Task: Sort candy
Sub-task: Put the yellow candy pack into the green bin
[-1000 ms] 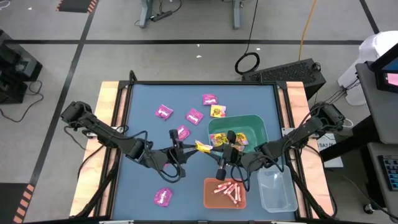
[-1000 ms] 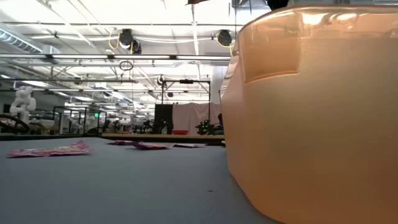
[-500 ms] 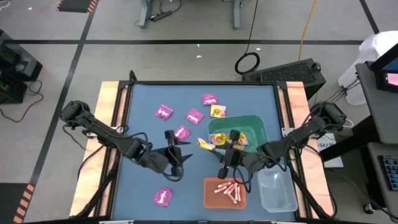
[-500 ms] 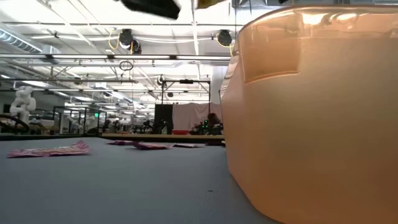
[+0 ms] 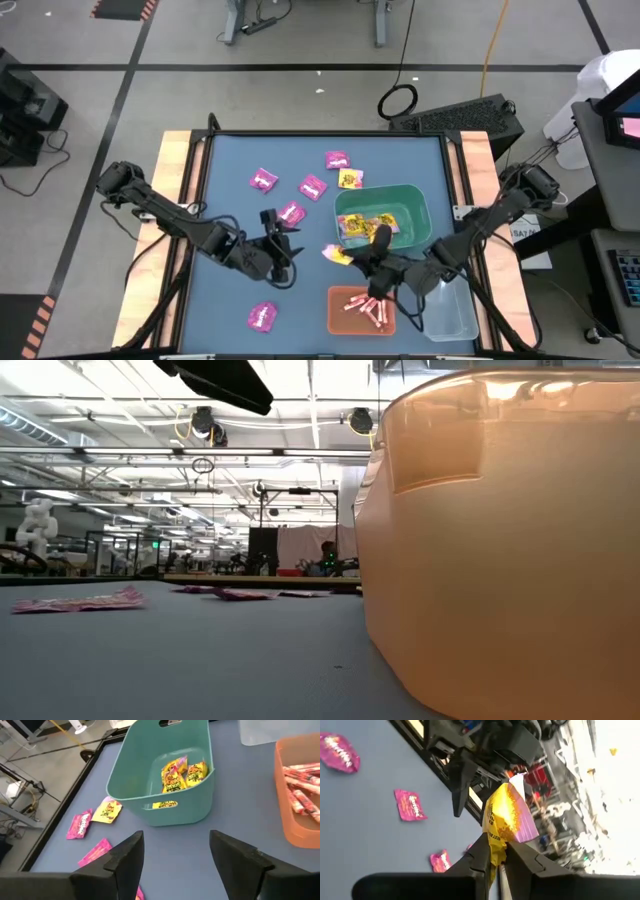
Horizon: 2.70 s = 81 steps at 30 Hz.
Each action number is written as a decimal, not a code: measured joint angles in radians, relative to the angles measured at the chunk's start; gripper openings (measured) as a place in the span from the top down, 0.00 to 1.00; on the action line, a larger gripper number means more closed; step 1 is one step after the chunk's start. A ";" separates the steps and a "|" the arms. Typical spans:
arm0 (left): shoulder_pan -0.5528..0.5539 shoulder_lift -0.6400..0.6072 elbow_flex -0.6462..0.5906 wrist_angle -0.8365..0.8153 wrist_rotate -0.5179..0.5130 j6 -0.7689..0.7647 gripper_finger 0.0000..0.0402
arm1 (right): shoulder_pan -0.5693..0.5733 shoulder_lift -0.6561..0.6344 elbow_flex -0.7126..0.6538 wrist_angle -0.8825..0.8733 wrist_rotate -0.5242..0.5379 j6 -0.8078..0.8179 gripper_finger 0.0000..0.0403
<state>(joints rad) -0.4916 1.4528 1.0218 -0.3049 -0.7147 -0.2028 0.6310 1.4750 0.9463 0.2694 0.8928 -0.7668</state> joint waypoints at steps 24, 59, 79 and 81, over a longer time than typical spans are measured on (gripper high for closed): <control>-0.028 0.000 0.000 0.011 0.013 -0.029 0.43 | 0.039 0.000 0.000 -0.072 0.071 -0.189 0.90; -0.062 -0.001 -0.165 -0.002 0.085 -0.307 0.43 | 0.009 0.000 0.000 -0.093 0.077 0.885 0.91; -0.072 0.000 -0.167 -0.168 0.024 -0.367 0.43 | -0.102 -0.120 0.000 -0.871 -0.041 1.324 0.91; -0.072 0.000 -0.166 -0.175 0.020 -0.364 0.43 | -0.127 -0.141 0.000 -0.959 -0.117 1.380 0.91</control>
<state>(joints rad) -0.5636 1.4525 0.8553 -0.4797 -0.6943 -0.5665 0.5042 1.3337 0.9466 -0.6901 0.7758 0.6128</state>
